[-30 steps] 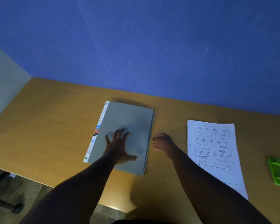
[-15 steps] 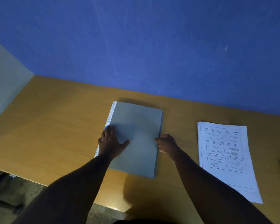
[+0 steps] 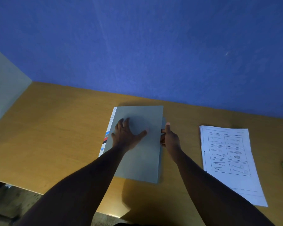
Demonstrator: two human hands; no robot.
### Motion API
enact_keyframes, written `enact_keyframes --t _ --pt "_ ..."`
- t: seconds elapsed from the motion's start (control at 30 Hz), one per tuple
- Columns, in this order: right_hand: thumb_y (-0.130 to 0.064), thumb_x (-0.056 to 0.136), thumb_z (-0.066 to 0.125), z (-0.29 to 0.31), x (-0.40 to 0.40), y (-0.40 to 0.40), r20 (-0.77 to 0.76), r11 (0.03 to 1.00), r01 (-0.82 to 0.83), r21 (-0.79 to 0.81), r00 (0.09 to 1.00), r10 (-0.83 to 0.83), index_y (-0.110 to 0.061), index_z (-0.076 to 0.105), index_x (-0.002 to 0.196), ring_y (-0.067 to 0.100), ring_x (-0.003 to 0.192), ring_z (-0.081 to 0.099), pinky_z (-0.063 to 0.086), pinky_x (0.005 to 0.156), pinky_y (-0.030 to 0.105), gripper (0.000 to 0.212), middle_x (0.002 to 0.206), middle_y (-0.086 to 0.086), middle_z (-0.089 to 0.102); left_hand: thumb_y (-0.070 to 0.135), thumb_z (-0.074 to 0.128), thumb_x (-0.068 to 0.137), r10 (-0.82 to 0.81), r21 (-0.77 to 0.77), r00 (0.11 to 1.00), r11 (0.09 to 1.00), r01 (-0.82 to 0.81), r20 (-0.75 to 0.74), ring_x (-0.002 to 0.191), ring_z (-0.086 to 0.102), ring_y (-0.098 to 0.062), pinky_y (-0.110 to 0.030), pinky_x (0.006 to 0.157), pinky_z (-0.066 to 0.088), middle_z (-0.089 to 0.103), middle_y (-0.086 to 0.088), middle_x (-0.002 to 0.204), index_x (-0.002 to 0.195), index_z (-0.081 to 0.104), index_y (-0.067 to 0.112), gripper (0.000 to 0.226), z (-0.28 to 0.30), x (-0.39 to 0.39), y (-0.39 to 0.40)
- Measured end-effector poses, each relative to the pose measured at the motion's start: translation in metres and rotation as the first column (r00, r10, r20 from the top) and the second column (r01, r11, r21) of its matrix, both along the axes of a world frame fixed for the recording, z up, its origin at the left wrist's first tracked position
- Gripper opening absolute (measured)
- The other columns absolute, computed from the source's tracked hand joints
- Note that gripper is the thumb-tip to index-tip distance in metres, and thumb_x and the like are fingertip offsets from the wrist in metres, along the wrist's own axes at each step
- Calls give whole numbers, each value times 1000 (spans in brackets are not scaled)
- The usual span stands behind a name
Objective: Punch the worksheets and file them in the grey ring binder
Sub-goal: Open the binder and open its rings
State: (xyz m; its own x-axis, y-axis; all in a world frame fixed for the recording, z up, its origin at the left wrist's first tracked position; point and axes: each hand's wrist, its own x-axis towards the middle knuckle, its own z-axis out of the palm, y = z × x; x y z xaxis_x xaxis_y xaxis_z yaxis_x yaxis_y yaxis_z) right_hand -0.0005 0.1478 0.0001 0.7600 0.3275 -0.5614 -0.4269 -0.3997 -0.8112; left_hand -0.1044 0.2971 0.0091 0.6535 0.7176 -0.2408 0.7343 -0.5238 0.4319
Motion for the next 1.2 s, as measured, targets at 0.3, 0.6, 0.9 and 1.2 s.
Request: enact_keyframes --t 0.3,0.6,0.9,1.2 --pt "-63 97 23 10 0 2 33 994 18 108 999 -21 -17 69 79 14 57 56 42 57 29 68 60 2 60 95 51 56 -29 -117 999 993 34 45 139 33 -28 -56 100 45 28 -1 152 150 22 25 120 24 45 -27" --pt "-51 101 28 17 6 14 -184 932 74 355 983 -8 -17 60 76 16 58 53 37 57 29 53 59 0 58 89 54 61 -10 -122 1000 992 10 0 139 32 -33 -60 102 41 30 -9 152 150 18 19 119 45 57 -32" --pt "-53 100 28 17 -1 21 -215 909 -55 414 964 156 -11 68 89 14 65 56 38 64 31 59 77 3 65 52 63 80 11 -107 1000 994 -8 29 131 44 -34 -47 101 45 44 -13 143 150 23 12 90 64 59 -17" --pt "-27 96 57 3 -17 31 115 854 -484 -189 853 509 -11 68 112 23 99 64 48 82 30 25 113 6 66 48 57 84 44 -59 999 997 -42 31 125 53 -34 -39 96 42 56 -11 136 144 36 16 71 107 49 25"
